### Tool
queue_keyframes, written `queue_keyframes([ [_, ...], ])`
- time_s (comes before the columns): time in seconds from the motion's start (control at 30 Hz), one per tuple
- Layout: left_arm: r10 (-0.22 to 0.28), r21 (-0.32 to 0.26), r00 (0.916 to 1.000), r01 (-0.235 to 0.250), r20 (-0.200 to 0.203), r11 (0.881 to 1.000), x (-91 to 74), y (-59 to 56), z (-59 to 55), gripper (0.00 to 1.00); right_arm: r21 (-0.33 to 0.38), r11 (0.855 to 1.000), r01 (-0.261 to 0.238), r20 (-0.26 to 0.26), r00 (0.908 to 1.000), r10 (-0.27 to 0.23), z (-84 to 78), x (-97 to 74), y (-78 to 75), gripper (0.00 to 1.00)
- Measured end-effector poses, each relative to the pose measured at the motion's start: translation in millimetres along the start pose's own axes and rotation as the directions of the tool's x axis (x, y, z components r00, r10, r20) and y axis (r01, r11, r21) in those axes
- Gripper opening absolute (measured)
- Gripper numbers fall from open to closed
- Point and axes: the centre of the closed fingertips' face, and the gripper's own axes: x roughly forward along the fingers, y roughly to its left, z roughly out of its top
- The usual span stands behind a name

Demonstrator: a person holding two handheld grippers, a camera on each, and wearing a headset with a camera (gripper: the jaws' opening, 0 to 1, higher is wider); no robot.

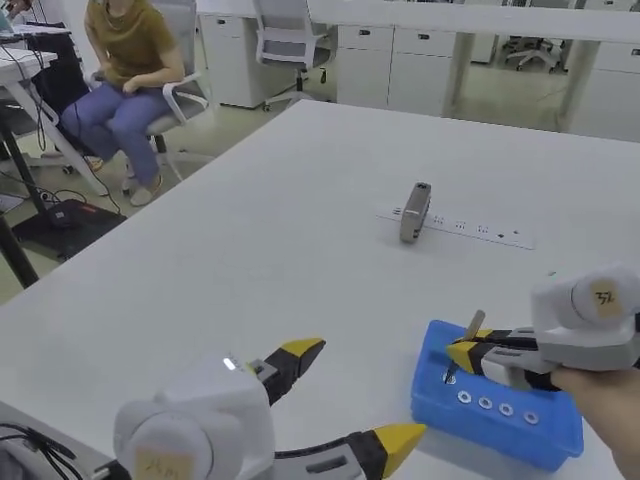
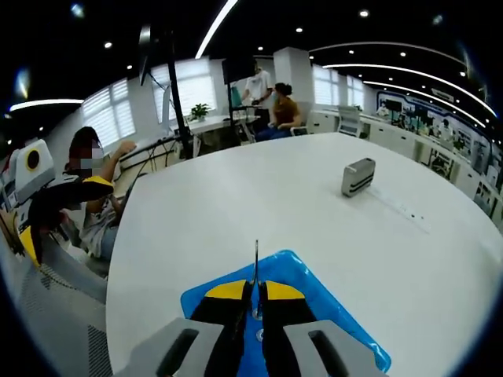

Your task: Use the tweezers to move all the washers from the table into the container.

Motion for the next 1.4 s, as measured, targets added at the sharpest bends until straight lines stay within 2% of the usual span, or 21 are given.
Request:
queue_keyframes([
  [0.33,0.006,-0.015,1.0000,-0.006,0.005,1.000,-1.3,2.1,0.6,0.71,-0.020,1.000,-0.002,-0.035,0.9994,0.001,-13.4,5.1,3.5,0.03],
  [0.37,0.007,-0.016,1.0000,-0.007,0.006,1.000,-1.3,2.2,0.7,0.71,-0.016,1.000,-0.001,-0.012,0.9999,0.001,-10.5,4.5,3.8,0.03],
  [0.53,-0.002,-0.021,1.0000,0.002,-0.003,1.000,-0.2,1.1,-1.1,0.71,0.012,1.000,-0.007,-0.012,0.9999,0.007,-13.3,2.0,4.9,0.03],
  [0.67,-0.014,-0.007,0.9998,0.014,-0.012,1.000,1.2,-2.1,-2.3,0.71,-0.001,1.000,-0.025,0.008,0.9997,0.025,-14.6,-0.9,8.0,0.04],
  [0.83,-0.014,-0.012,0.9999,0.014,-0.009,1.000,0.9,-1.7,-1.7,0.71,-0.002,1.000,-0.013,0.043,0.9990,0.013,-6.4,-6.7,10.1,0.03],
  [0.93,-0.022,-0.013,0.9997,0.022,-0.008,1.000,1.1,-3.0,-1.5,0.70,-0.029,1.000,0.000,0.052,0.9987,0.002,0.1,-11.8,10.9,0.02],
  [1.03,-0.043,-0.010,0.9991,0.043,-0.003,0.999,1.0,-7.1,-0.2,0.69,-0.034,0.999,0.007,0.090,0.9959,-0.004,13.0,-23.1,15.4,0.02],
  [1.1,-0.080,-0.031,0.9968,0.080,0.001,0.996,0.6,-12.8,1.2,0.66,-0.034,0.999,0.008,0.102,0.9947,-0.004,16.9,-29.1,18.8,0.02],
  [1.2,-0.146,-0.067,0.9892,0.144,-0.014,0.987,1.3,-21.9,0.5,0.59,-0.055,0.998,0.013,0.124,0.9923,-0.006,25.9,-48.1,31.5,0.02],
  [1.3,-0.167,-0.060,0.9857,0.166,-0.019,0.984,2.5,-26.3,3.5,0.59,-0.079,0.997,0.023,0.144,0.9895,-0.011,30.5,-67.3,40.1,0.02],
  [1.4,-0.215,-0.043,0.9762,0.213,-0.031,0.976,4.3,-36.5,9.4,0.57,-0.092,0.995,0.025,0.153,0.9881,-0.010,28.7,-87.9,47.8,0.02],
])
